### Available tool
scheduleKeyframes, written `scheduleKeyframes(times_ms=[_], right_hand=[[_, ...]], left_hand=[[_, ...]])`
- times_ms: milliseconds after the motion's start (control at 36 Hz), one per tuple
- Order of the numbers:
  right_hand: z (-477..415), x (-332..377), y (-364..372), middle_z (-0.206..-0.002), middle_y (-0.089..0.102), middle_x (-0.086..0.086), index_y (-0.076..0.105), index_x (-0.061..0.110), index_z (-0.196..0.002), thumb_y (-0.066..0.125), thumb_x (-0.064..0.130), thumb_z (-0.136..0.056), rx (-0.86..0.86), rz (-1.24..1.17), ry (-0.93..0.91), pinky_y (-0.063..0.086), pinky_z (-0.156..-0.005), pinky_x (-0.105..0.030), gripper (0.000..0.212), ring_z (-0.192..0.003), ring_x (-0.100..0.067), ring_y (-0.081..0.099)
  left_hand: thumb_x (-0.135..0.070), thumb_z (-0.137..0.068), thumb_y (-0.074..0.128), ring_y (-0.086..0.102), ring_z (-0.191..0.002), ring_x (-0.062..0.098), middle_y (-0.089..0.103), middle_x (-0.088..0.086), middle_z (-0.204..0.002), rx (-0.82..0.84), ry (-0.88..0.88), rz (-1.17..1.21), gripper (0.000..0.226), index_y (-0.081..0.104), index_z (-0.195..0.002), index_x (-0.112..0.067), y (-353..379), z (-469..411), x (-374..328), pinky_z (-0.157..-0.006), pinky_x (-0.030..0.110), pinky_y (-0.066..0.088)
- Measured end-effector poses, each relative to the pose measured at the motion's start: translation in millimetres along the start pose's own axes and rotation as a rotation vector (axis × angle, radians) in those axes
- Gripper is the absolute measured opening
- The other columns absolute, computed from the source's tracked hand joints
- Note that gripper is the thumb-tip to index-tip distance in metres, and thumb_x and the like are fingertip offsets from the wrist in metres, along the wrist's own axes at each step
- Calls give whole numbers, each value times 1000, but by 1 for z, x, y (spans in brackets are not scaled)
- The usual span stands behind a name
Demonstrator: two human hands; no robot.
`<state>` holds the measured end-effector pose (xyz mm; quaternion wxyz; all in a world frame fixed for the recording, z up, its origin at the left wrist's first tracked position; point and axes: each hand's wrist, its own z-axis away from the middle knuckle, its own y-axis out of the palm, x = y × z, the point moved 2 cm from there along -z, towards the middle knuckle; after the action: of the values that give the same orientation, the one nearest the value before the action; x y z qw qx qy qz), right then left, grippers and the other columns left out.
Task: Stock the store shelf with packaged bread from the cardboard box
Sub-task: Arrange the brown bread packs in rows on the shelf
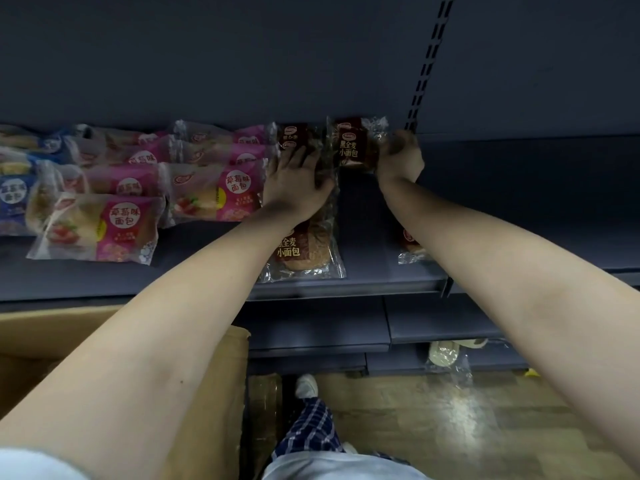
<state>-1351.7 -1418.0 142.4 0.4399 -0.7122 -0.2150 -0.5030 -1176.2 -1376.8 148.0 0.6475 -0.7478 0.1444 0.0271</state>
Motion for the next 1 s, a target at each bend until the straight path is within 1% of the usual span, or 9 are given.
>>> scheduleKeyframes(times_ms=[83,222,389,556,639,750,861,944,1000], right_hand=[[1,-1,-6,-121,60,-10,54,12,-125,50,24,-97,9,-26,-18,41,-83,-22,31,-111,-22,56],[0,-3,-23,-120,60,-8,57,9,-122,49,22,-96,18,1,-73,37,-78,-17,29,-111,-20,55],[-1,1,-54,-121,60,-9,58,8,-119,49,21,-97,21,24,-134,43,-95,-31,27,-115,-23,53],[-1,0,-88,-116,63,-8,62,12,-111,50,16,-95,36,30,-198,45,-90,-25,20,-110,-20,57],[3,-1,-105,-115,63,-9,62,14,-108,51,21,-96,136,129,-301,43,-86,-23,18,-108,-21,58],[18,-8,-121,-121,58,-8,60,12,-116,51,30,-97,389,326,-395,36,-84,-21,28,-113,-21,52],[34,-20,-135,-137,49,-10,47,15,-134,51,33,-96,555,555,-363,36,-91,-26,42,-128,-29,42],[47,-24,-145,-138,48,-11,38,13,-141,50,27,-96,680,624,-322,39,-90,-28,48,-123,-29,48],[53,-26,-148,-137,50,-11,31,15,-145,50,29,-96,757,615,-260,44,-92,-29,55,-118,-26,52]], left_hand=[[-48,-95,36,11,-147,24,23,8,-157,16,-5,-2,63,26,-150,-19,-2,0,-1,-118,45,6],[-47,-96,37,13,-146,26,24,8,-157,15,-18,24,61,28,-150,-19,-9,2,-8,-118,46,8],[-42,-95,40,27,-140,27,37,6,-149,-73,42,28,55,39,-144,-16,-20,10,-30,-118,42,13],[-40,-96,42,28,-140,28,39,9,-147,-64,105,29,50,44,-140,-15,-26,20,-64,-118,41,13],[-40,-95,43,30,-139,28,41,8,-147,-31,135,30,51,42,-141,-18,-26,25,-82,-118,41,14],[-45,-96,42,33,-136,32,43,11,-145,108,116,52,56,32,-146,-23,-20,34,-103,-113,41,24],[-51,-92,47,43,-131,29,41,8,-148,235,126,116,69,22,-150,-23,-2,48,-120,-104,36,39],[-51,-91,49,48,-125,30,46,10,-143,270,114,130,73,20,-151,-20,9,60,-129,-101,35,41],[-52,-91,50,49,-124,31,48,11,-142,253,103,135,78,14,-152,-19,14,67,-132,-101,37,41]])
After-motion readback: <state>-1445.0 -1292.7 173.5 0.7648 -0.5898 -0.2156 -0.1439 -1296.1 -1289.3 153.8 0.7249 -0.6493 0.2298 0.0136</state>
